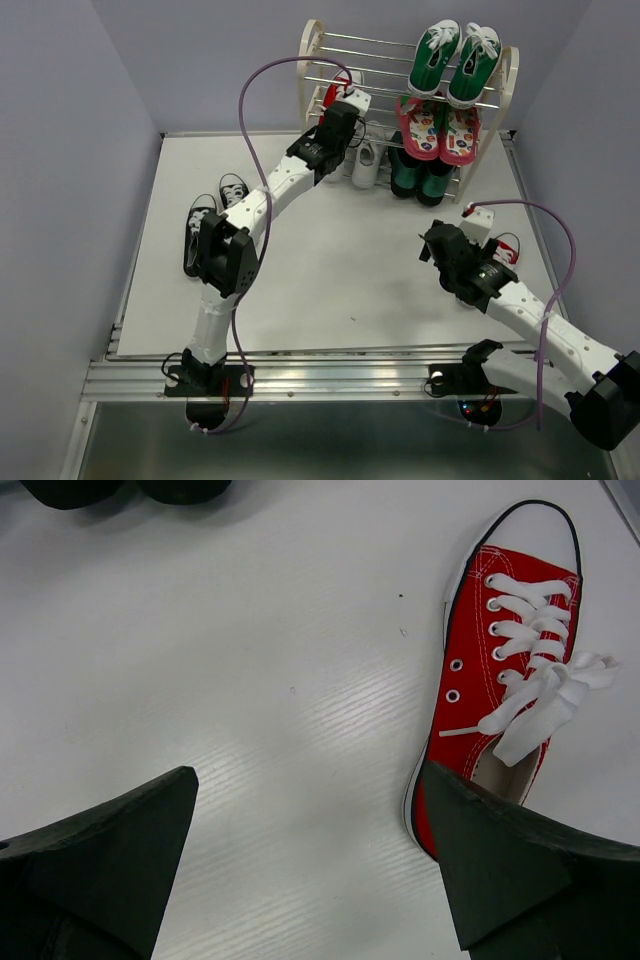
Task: Place and organize the shoes onto the shoe shelf
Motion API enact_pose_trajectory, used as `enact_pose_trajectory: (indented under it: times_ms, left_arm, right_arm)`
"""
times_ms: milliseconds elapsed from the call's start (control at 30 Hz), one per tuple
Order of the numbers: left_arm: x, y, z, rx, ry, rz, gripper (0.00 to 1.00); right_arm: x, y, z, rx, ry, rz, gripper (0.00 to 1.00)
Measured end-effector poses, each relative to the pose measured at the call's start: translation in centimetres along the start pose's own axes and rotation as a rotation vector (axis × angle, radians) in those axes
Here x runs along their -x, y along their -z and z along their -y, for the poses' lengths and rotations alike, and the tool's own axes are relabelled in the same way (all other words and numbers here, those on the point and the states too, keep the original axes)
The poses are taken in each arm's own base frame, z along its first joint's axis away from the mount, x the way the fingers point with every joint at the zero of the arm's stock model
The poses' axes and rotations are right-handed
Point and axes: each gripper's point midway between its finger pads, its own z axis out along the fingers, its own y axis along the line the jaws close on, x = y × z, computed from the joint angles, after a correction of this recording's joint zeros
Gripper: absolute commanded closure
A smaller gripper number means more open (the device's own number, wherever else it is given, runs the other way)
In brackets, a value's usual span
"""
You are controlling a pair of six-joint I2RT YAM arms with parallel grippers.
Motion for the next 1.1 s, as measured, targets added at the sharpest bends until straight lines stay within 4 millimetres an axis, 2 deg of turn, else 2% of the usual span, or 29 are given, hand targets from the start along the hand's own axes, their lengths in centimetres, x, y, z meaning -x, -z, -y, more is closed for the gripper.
enact_pose_trajectory:
  times_ms: [200, 400, 700, 1100]
  left_arm:
    - [0.3, -0.8, -0.5, 0.004, -0.010, 0.002, 1.00]
    - [1.9, -1.1, -0.7, 0.004, -0.022, 0.040, 1.00]
    - [1.6, -2.6, -1.1, 0.019, -0.038, 0.040, 1.00]
    - [2.1, -3.5, -1.9, 0.032, -0.022, 0.060, 1.00]
  right_arm:
    - [0.0, 0.0, -0.1, 0.002, -0.002, 0.001, 0.00]
    - [0.2, -0.1, -0.3, 0.009, -0.010, 0.006, 0.00]
    - [0.0, -0.2, -0.5, 0.010, -0.006, -0.001, 0.00]
    - [-0.2, -0.3, -0.6, 0.011, 0.000, -0.009, 0.00]
